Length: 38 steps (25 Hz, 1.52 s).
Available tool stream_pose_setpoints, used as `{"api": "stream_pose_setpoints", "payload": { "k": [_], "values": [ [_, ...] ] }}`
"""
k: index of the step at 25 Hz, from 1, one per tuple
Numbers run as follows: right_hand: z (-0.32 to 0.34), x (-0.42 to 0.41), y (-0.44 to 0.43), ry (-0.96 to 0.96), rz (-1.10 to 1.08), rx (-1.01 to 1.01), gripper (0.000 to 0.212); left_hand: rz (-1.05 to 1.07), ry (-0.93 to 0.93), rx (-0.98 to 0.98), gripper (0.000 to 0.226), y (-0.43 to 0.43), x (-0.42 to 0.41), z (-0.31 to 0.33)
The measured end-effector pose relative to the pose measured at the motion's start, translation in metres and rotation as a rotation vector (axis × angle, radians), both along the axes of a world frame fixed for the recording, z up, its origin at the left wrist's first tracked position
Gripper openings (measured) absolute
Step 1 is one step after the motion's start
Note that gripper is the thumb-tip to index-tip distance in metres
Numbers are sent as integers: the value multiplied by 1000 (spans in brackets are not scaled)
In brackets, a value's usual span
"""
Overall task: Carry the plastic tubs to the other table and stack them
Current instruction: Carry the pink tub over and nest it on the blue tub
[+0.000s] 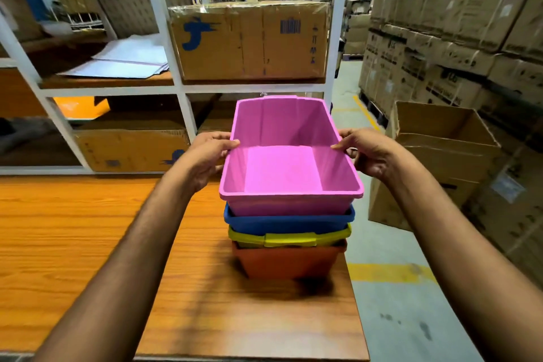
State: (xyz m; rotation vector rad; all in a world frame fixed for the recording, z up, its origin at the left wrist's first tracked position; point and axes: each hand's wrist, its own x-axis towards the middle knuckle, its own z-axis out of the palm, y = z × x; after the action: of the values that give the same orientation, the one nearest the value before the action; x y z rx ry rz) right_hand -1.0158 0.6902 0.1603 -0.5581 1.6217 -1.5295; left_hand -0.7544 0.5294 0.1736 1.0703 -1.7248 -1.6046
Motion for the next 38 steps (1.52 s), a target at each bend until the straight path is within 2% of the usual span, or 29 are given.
{"api": "stream_pose_setpoints", "payload": {
  "k": [8, 18, 21, 23, 26, 33, 35, 36, 38],
  "values": [
    [-18, 9, 0, 43, -81, 136, 40, -19, -93, 46, 22, -1, 0, -23],
    [-19, 21, 10, 133, -130, 174, 27, 46, -51, 86, 23, 2, 7, -27],
    [-17, 23, 11, 165, -136, 179, 27, 67, -51, 85, 28, 2, 10, -27],
    [-17, 24, 9, 186, -163, 184, 27, 73, -43, 60, 39, 3, 10, -26],
    [-12, 26, 8, 178, -213, 133, 15, 98, 23, 26, 49, 4, 10, -24],
    [55, 37, 12, 199, -201, -146, 29, 130, 262, -85, 44, 10, 18, 15],
    [79, 45, 14, 260, -198, -266, 34, 155, 284, -181, 53, 10, 23, 30],
    [90, 50, 15, 321, -192, -337, 38, 171, 252, -324, 59, 11, 26, 39],
    [104, 62, 14, 513, -149, -467, 47, 182, 157, -801, 67, 16, 33, 58]
  ]
}}
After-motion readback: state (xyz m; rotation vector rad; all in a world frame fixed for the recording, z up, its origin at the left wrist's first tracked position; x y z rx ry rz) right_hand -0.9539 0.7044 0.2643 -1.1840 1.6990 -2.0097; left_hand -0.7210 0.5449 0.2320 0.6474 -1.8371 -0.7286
